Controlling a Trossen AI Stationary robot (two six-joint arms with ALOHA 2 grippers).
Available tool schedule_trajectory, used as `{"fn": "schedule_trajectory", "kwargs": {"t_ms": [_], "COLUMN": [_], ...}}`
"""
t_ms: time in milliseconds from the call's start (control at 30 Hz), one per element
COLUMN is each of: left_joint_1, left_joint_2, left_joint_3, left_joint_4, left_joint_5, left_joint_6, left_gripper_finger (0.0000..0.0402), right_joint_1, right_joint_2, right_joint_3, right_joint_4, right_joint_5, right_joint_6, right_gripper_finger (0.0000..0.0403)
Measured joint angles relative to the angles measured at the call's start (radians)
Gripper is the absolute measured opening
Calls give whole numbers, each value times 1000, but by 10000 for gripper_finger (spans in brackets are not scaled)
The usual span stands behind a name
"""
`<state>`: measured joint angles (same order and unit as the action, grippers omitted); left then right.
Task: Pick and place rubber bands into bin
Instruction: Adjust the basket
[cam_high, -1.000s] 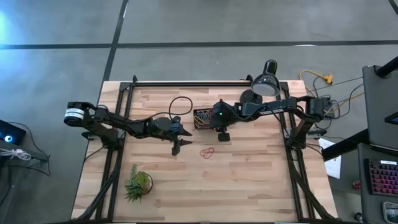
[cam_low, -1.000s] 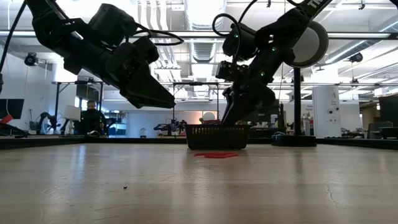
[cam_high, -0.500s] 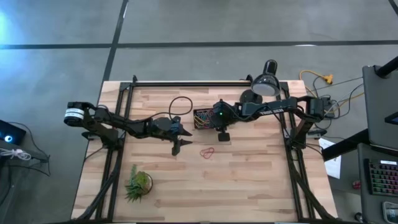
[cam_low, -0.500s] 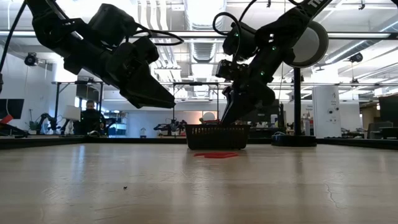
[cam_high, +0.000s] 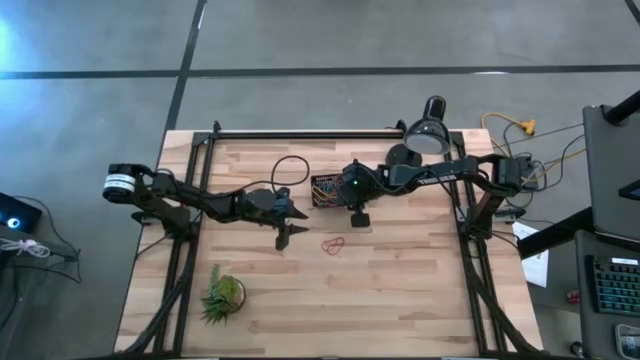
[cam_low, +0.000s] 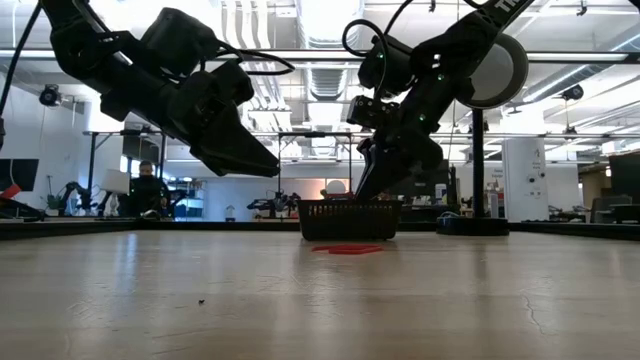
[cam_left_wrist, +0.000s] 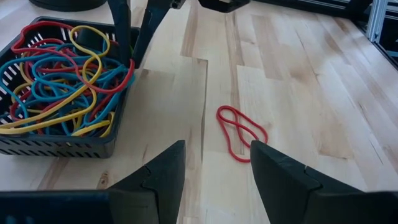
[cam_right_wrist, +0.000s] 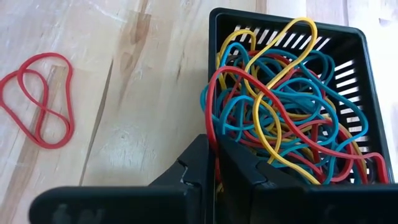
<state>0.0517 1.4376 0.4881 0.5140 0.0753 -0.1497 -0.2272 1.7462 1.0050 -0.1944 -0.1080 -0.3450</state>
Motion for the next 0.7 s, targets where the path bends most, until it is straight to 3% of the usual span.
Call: {"fn": "schedule_trajectory", "kwargs": {"t_ms": [700], "left_joint_1": [0], "left_joint_2": [0], "left_joint_3": [0], "left_joint_4": [1], "left_joint_5": [0], "left_joint_6": [0], "left_gripper_finger": [165], "right_joint_1": [0], "right_joint_2": [-1], "right_joint_3": [0], "right_joint_4": [-1], "right_joint_5": [-32], "right_joint_6": [-5], "right_gripper_finger": [30]}}
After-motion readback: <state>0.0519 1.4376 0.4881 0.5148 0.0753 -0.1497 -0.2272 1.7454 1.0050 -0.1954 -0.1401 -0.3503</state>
